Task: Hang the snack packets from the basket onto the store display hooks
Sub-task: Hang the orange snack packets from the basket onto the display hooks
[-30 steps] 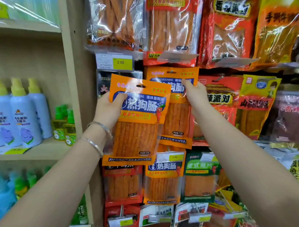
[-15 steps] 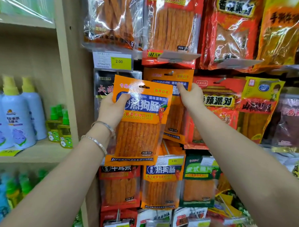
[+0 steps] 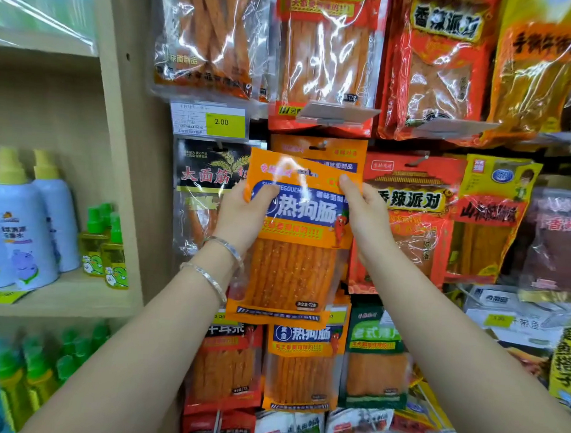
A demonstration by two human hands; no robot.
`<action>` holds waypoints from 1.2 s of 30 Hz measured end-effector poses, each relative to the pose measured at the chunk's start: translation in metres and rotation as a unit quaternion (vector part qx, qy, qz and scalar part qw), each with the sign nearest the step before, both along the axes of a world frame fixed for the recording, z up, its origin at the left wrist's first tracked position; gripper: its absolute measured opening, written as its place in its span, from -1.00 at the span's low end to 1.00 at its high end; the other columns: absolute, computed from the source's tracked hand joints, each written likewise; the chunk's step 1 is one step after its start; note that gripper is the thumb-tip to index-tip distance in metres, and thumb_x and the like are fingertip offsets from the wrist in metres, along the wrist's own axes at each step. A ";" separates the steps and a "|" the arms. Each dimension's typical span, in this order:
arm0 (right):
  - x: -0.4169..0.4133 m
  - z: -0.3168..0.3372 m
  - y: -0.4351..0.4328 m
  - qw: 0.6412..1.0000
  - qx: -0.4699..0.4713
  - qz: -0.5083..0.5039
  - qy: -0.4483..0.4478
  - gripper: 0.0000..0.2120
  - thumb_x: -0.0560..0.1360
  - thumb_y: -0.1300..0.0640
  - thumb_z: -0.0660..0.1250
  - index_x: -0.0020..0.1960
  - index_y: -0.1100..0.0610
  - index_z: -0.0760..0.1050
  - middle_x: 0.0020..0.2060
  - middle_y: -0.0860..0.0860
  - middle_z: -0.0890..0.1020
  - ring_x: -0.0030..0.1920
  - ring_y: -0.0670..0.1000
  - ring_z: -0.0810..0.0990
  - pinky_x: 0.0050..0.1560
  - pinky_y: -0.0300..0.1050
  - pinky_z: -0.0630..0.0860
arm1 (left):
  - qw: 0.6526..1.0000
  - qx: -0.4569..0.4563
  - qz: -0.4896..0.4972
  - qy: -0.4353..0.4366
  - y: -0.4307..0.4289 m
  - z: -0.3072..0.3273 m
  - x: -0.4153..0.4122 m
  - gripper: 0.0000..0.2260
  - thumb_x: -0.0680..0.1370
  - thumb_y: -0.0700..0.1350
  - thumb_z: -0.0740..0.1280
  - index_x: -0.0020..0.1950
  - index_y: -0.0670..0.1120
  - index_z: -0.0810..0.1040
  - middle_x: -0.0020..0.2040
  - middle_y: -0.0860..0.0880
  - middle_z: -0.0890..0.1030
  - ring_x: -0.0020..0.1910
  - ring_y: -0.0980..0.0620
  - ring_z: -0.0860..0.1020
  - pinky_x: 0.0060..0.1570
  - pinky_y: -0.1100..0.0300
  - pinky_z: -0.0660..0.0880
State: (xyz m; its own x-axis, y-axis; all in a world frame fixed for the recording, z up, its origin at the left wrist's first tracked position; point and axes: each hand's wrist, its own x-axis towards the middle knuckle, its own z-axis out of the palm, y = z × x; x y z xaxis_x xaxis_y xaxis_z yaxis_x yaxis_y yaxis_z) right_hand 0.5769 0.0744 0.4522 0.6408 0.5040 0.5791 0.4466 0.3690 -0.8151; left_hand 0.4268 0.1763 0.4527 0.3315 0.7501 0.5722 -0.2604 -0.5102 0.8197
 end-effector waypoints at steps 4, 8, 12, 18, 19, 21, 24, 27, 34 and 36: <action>0.007 0.007 -0.002 0.998 0.045 -0.032 -0.031 -0.80 0.57 -0.06 0.23 -0.13 0.02 0.52 -0.18 -0.03 0.63 -0.15 -0.08 0.60 -0.09 -0.09 0.50 | 0.995 0.093 0.020 -0.013 -0.005 0.003 0.007 -0.70 0.46 -0.21 0.39 0.01 0.14 0.38 -0.02 0.18 0.53 -0.05 0.23 0.54 0.04 0.17 0.51; 0.014 0.015 -0.006 0.991 0.062 -0.069 -0.099 -0.81 0.58 -0.01 0.23 -0.18 -0.02 0.48 -0.25 -0.12 0.57 -0.22 -0.20 0.52 -0.12 -0.14 0.45 | 0.954 0.278 0.106 0.044 -0.007 0.011 0.009 -0.49 0.44 -0.24 0.35 0.36 -0.05 0.33 0.25 0.09 0.38 0.27 0.08 0.36 0.33 0.17 0.28; 0.017 0.029 -0.003 0.988 0.077 -0.087 -0.102 -0.82 0.59 0.00 0.21 -0.18 -0.06 0.45 -0.19 -0.01 0.59 -0.13 -0.02 0.56 -0.06 0.00 0.47 | 0.935 0.325 0.101 0.100 -0.015 0.025 0.016 -0.36 0.47 -0.09 0.23 0.52 -0.05 0.09 0.50 -0.01 0.20 0.50 0.01 0.07 0.44 0.08 -0.01; 0.023 0.052 0.009 0.985 0.068 -0.122 -0.106 -0.79 0.59 0.01 0.19 -0.19 0.03 0.43 -0.30 -0.12 0.50 -0.24 -0.10 0.48 -0.16 -0.09 0.42 | 0.922 0.331 0.155 0.130 -0.020 0.040 0.025 -0.36 0.51 -0.04 0.21 0.54 0.04 0.00 0.51 0.05 0.18 0.52 0.06 -0.04 0.45 -0.15 -0.19; 0.025 0.054 0.012 0.985 0.061 -0.127 -0.103 -0.78 0.59 0.03 0.19 -0.21 0.04 0.42 -0.33 -0.11 0.48 -0.26 -0.09 0.46 -0.17 -0.09 0.41 | 0.924 0.329 0.151 0.122 -0.020 0.040 0.025 -0.36 0.51 -0.05 0.22 0.53 0.04 0.02 0.50 0.04 0.20 0.52 0.05 -0.02 0.46 -0.16 -0.16; 0.027 0.056 0.016 0.985 0.044 -0.136 -0.101 -0.75 0.59 0.05 0.20 -0.27 0.02 0.38 -0.36 -0.12 0.47 -0.27 -0.07 0.46 -0.22 -0.10 0.38 | 0.930 0.324 0.133 0.111 -0.020 0.039 0.023 -0.37 0.50 -0.05 0.22 0.53 0.03 0.05 0.50 0.03 0.22 0.51 0.05 0.01 0.46 -0.16 -0.09; 0.031 0.057 0.019 0.982 0.014 -0.155 -0.111 -0.74 0.58 0.05 0.20 -0.28 0.02 0.36 -0.36 -0.12 0.46 -0.30 -0.09 0.45 -0.29 -0.13 0.29 | 0.937 0.318 0.108 0.100 -0.020 0.038 0.021 -0.36 0.49 -0.07 0.22 0.53 0.03 0.06 0.50 0.03 0.21 0.51 0.04 0.02 0.46 -0.15 -0.02; 0.036 0.053 0.020 0.982 0.000 -0.157 -0.103 -0.77 0.58 0.01 0.20 -0.21 0.08 0.41 -0.33 -0.09 0.47 -0.24 -0.03 0.47 -0.23 -0.10 0.34 | 0.943 0.312 0.086 0.084 -0.018 0.036 0.022 -0.35 0.47 -0.06 0.20 0.53 0.03 0.03 0.51 0.02 0.19 0.51 0.04 0.03 0.47 -0.02 0.00; 0.037 0.013 0.010 0.935 0.041 -0.266 -0.232 -0.48 0.46 0.06 0.38 0.35 0.15 0.29 0.18 0.07 0.43 0.11 -0.14 0.46 0.09 -0.15 0.41 | 0.929 0.308 0.069 0.193 -0.001 -0.023 0.040 -0.31 0.53 -0.07 0.26 0.54 0.01 -0.06 0.55 0.05 -0.03 0.51 0.12 -0.08 0.47 0.11 -0.07; 0.041 -0.002 0.006 0.860 0.027 -0.337 -0.381 -0.49 0.44 0.12 0.39 0.34 0.19 0.37 0.23 0.20 0.44 0.24 0.14 0.42 0.21 0.02 0.36 | 0.923 0.286 0.069 0.249 0.003 -0.048 0.046 -0.28 0.52 -0.02 0.26 0.54 0.03 -0.11 0.55 0.06 -0.14 0.51 0.09 -0.12 0.45 0.07 -0.07</action>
State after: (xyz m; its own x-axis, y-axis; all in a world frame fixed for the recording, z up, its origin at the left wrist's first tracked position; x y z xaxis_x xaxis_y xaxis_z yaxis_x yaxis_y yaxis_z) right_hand 0.6177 0.0808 0.4503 0.2012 0.1250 0.9715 0.9711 -0.1556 -0.1811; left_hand 0.4732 0.1796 0.4043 0.5838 0.4280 0.6899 0.1761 -0.8963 0.4070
